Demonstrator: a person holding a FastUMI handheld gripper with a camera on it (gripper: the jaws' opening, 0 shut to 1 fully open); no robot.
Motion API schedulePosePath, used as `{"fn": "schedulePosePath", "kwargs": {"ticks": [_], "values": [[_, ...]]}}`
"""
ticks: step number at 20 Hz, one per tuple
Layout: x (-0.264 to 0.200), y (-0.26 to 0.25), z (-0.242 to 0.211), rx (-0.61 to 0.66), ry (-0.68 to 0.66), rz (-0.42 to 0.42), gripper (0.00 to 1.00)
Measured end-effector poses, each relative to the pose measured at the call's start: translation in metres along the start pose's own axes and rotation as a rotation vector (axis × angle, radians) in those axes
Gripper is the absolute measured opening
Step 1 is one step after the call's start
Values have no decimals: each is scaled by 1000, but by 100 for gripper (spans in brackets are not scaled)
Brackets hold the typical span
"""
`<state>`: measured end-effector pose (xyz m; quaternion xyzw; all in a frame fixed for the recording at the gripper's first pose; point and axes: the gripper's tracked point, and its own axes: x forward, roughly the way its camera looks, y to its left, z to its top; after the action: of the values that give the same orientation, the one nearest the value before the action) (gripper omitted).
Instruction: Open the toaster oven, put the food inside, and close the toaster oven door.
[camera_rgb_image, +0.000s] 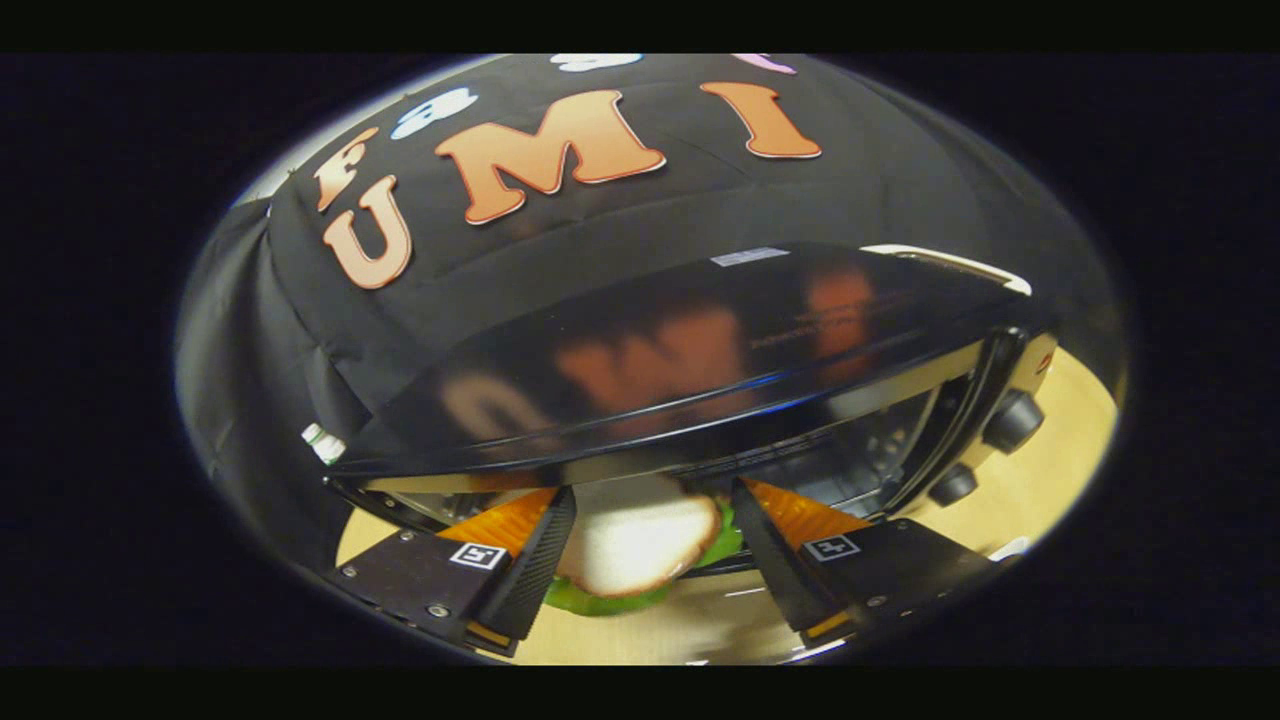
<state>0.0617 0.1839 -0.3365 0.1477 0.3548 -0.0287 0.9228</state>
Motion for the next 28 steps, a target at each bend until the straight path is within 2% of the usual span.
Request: {"fn": "schedulePosePath", "kwargs": {"ticks": [3, 6, 8, 11, 15, 17, 21, 28], "values": [[-16, -22, -7, -73, 49, -37, 93], [-31, -41, -1, -74, 73, -41, 94], [-39, -42, 4, -52, 72, -17, 94], [-61, -44, -9, -73, 140, 8, 94], [-109, -31, -24, -139, 178, 105, 94], [-131, -19, -39, -166, 207, 169, 94], [-163, -13, -80, -230, 307, 218, 94], [-191, -19, -136, -284, 452, 199, 98]]}}
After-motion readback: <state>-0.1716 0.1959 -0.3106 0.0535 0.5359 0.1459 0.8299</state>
